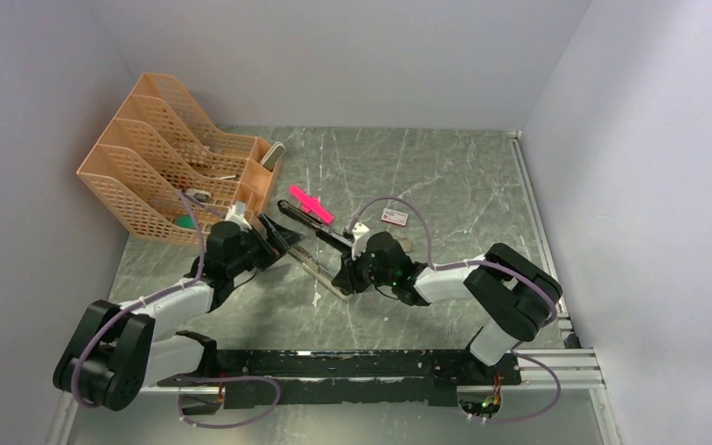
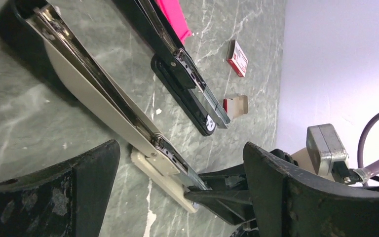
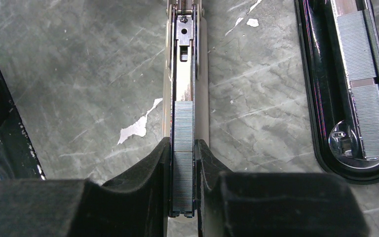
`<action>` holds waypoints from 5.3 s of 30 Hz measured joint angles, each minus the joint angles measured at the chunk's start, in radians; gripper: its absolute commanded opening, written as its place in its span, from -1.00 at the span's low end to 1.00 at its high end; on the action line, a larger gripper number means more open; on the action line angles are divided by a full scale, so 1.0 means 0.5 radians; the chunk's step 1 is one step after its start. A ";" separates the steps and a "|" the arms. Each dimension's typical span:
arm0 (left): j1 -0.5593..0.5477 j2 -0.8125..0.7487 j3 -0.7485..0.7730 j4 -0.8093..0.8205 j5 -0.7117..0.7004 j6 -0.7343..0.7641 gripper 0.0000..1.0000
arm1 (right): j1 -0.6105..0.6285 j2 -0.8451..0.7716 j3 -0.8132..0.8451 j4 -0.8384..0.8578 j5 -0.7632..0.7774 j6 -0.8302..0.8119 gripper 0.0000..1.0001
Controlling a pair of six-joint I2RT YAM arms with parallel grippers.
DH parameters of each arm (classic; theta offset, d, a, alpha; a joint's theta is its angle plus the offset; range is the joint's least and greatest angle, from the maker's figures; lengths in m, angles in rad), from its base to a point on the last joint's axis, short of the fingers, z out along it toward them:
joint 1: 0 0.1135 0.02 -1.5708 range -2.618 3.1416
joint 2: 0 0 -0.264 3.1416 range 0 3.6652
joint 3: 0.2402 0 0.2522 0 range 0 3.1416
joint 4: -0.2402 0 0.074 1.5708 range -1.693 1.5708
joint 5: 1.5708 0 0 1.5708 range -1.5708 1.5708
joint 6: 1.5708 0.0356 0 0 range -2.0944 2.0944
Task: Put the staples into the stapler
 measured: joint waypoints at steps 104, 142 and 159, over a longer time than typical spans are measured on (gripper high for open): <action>-1.609 0.488 0.227 -0.248 -1.931 0.983 0.34 | 0.004 -0.068 -0.198 0.294 -0.044 -0.820 -0.01; -0.684 -0.053 0.395 -0.372 -0.989 0.821 0.47 | -0.321 -0.309 0.325 -0.417 0.084 -0.748 -0.07; -0.500 0.178 0.455 -0.281 -0.625 0.689 0.43 | -0.353 0.095 0.488 -0.552 0.060 -0.806 -0.28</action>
